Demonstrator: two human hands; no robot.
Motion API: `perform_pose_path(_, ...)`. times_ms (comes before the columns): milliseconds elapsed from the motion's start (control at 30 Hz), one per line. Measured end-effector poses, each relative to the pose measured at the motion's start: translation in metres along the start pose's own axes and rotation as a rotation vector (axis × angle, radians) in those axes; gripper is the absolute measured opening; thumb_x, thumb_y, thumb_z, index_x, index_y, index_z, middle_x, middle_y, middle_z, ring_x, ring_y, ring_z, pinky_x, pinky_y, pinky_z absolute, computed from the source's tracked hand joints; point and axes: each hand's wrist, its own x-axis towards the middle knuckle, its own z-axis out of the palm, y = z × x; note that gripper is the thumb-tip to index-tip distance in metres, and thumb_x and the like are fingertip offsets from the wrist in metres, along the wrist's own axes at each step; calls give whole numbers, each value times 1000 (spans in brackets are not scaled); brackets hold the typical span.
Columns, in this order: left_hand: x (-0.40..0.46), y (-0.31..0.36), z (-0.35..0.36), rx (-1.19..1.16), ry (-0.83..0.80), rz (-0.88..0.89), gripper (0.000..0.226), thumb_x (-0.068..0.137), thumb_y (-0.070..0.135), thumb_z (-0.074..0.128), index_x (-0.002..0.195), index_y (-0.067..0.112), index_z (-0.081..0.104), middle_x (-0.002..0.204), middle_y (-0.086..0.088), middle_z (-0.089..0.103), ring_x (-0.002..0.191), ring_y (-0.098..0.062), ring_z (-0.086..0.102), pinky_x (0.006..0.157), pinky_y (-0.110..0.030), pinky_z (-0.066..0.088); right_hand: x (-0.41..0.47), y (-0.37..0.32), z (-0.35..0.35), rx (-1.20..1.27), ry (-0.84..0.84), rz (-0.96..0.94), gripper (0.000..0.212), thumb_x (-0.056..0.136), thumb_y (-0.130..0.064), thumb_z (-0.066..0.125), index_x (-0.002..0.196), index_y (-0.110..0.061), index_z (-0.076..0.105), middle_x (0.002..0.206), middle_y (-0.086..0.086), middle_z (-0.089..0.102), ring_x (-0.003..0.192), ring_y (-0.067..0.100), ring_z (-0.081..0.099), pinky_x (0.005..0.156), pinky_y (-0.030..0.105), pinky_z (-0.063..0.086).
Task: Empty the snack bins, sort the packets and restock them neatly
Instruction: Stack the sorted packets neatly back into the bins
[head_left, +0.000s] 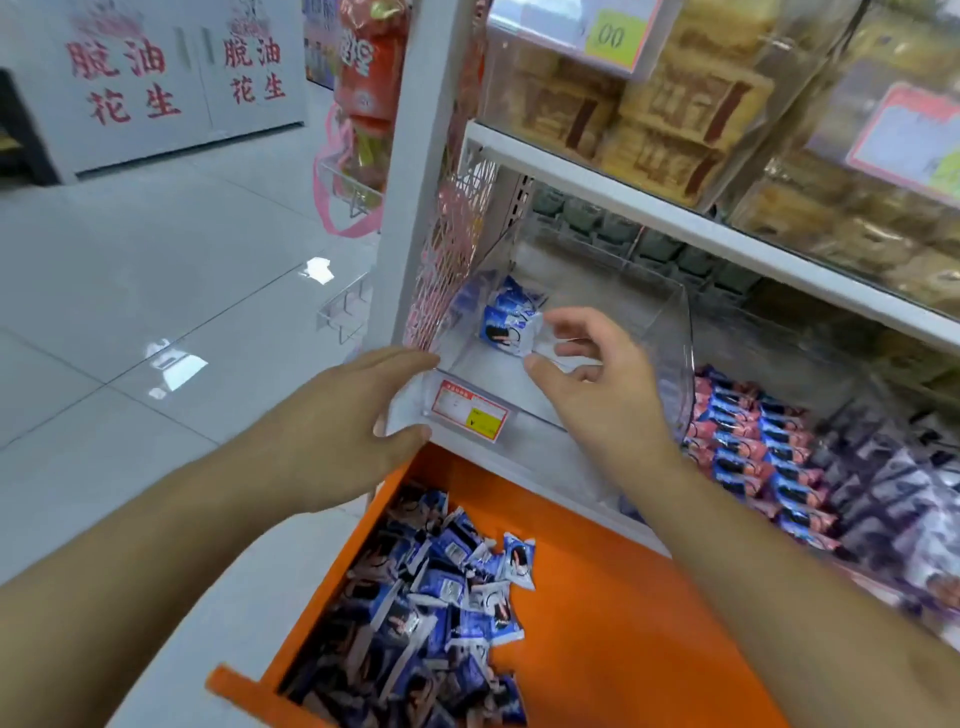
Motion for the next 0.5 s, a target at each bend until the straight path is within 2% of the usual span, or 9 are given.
perform_pose_path(100,-15,-13,6,-15,-172,-35,68,98,47,63,158,44,31,163,22,31,145,-6,38,119,-26,33,-72,-14,-4,62,-216,-7,33,92,-17,77,115,-39,67,113,-11,65,104,11,65,82,25,55)
perform_pose_path(233,-23,-41,29,-14,-404,-73,78,99,46,64,160,50,17,169,22,14,155,-4,18,126,-33,24,-126,32,30,-49,-494,245,33,94,-28,76,119,-45,62,120,-18,60,108,0,61,92,32,56)
perform_pose_path(333,-25,-62,45,18,-559,-147,89,98,40,67,160,53,4,171,21,0,158,-7,8,129,-36,13,-130,79,67,-137,-593,393,46,95,-37,76,134,-45,54,139,-15,50,120,3,56,102,34,53)
perform_pose_path(433,-25,-79,58,47,-649,-221,97,97,32,71,159,56,0,171,20,-4,158,-12,10,128,-40,15,-118,113,112,-163,-635,453,65,92,-44,77,149,-43,45,156,-10,39,136,18,50,110,42,50)
perform_pose_path(500,-26,-85,66,75,-686,-267,100,96,30,72,157,59,-2,171,20,-3,158,-15,12,128,-44,18,-107,128,141,-155,-622,478,76,91,-48,78,155,-40,40,163,-8,35,143,22,45,116,45,44)
